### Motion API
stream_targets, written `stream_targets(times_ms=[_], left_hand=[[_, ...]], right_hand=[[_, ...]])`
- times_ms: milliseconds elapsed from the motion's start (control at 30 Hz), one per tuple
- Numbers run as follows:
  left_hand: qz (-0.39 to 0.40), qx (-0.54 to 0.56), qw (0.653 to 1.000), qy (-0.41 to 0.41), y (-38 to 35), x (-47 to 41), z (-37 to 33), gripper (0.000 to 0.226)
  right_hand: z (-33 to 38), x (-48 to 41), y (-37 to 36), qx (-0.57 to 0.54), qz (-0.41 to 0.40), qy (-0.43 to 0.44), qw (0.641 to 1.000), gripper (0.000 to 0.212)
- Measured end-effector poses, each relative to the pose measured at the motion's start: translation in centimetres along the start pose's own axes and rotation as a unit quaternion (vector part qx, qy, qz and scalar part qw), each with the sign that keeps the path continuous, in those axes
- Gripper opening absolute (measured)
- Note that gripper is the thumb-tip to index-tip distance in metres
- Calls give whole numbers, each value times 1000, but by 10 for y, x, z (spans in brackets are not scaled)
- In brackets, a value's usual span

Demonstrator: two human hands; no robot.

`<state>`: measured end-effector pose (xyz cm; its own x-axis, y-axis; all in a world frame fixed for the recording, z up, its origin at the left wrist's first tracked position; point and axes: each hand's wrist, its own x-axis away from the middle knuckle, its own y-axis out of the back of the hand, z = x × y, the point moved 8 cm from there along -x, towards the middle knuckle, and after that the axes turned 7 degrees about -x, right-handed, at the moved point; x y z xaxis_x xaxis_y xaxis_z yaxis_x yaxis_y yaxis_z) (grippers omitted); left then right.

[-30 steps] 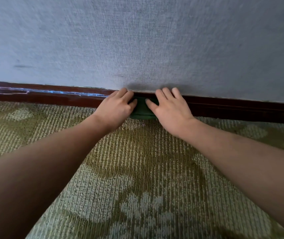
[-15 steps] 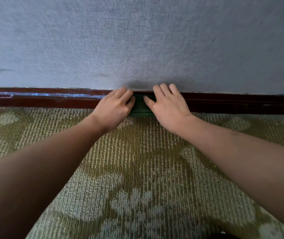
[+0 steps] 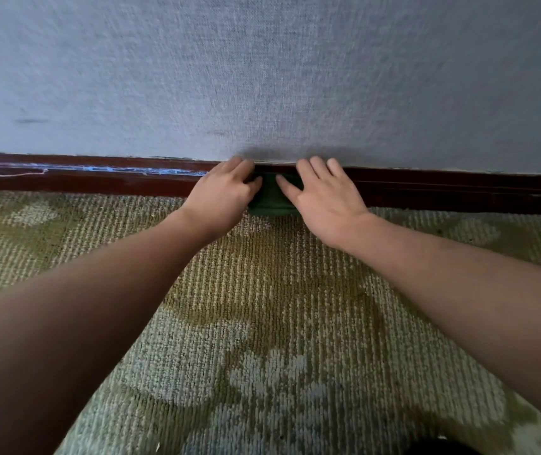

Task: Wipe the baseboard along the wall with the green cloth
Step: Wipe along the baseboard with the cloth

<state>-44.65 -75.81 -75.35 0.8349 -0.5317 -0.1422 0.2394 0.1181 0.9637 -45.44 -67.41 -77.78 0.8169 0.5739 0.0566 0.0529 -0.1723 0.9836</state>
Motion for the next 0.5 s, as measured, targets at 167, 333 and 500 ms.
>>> stream_targets(times_ms=[167, 333, 500], left_hand=[[89, -44, 995, -23, -18, 11, -6, 27], [-23, -60, 997, -33, 12, 15, 1, 19], [-27, -45, 999, -11, 14, 9, 8, 17]], right_hand=[[20, 6, 0, 6, 10, 37, 999, 51], [16, 4, 12, 49, -38, 30, 998, 56], [13, -6, 18, 46, -55, 17, 997, 56]])
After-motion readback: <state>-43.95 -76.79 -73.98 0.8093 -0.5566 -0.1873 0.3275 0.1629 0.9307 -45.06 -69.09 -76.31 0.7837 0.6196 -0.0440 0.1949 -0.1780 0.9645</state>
